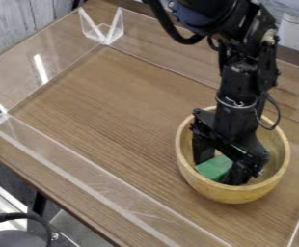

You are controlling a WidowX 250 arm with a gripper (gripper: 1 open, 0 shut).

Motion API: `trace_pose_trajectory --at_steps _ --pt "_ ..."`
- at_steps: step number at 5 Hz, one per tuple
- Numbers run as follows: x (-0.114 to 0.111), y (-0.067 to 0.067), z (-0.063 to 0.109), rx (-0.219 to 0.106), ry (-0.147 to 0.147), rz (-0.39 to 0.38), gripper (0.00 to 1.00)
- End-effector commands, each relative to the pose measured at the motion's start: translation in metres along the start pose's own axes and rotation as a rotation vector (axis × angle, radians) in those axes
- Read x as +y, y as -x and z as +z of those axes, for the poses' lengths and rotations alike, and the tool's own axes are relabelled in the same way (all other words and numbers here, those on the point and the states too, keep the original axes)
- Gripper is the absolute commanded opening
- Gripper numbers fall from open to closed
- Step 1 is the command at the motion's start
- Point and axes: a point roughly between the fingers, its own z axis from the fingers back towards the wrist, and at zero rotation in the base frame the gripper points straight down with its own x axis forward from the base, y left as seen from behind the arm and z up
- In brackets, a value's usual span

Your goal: Remove the green block from inside the brown bowl and put it on the table

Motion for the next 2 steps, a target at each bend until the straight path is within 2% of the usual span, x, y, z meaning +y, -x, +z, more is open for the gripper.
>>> trace_pose_trajectory --at_steps 1,2 --pt "-0.0020 -0.0109 0.0190 -0.078 -0.006 -0.013 0.00" --pt "-0.0010 -0.0100 0.0225 -0.084 -0.006 -0.011 0.00"
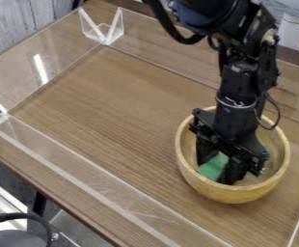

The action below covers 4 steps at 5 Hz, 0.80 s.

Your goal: Remove the green block from inside the brown bowl and put it on the table

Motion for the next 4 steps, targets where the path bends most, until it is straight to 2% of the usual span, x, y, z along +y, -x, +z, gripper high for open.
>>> trace_pose_trajectory --at_steps 1,2,3,4 --pt "0.001 -0.008 0.032 -0.104 -0.006 -0.004 0.00" --pt "0.009 -0.007 0.058 -0.152 -0.021 0.019 0.00" --pt "0.036 -0.010 0.083 -0.200 -0.035 0.085 0.00" --pt "0.078 -0.014 0.091 -0.208 -0.041 0.170 0.00"
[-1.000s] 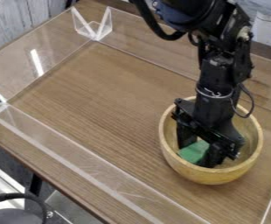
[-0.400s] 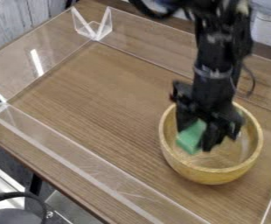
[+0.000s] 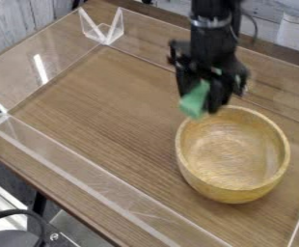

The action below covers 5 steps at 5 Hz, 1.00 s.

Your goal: Remove the green block from inside the brown bowl and put it on the table

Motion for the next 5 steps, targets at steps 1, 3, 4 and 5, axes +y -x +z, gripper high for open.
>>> trace_pose_trajectory --at_steps 1,3,4,5 --pt "-0.018 0.003 0.003 -0.039 -0.005 -0.055 0.00" --pt "-0.047 0.020 -0.013 -0.012 0.009 -0.121 0.00" --pt "-0.051 0.017 -0.012 -0.017 0.014 -0.131 0.00" --pt "-0.053 0.015 -0.011 -0.020 0.019 -0.135 0.00"
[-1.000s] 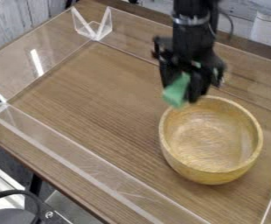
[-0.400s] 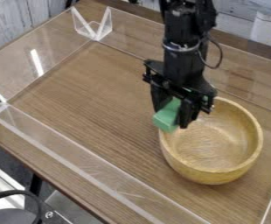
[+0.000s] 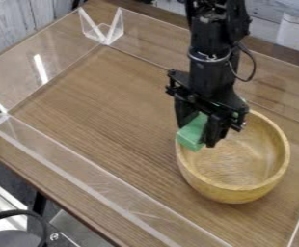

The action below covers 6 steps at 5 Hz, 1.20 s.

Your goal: Remove the green block from inside the brown bowl and put it on the table

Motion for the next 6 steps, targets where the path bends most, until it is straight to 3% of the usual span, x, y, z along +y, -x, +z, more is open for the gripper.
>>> trace_pose_trajectory --at_steps 1,6 --pt "-0.005 -0.013 0.019 -0.076 0.002 -0.016 0.00" --pt "-0.016 -0.020 0.010 -0.060 0.015 -0.046 0.00"
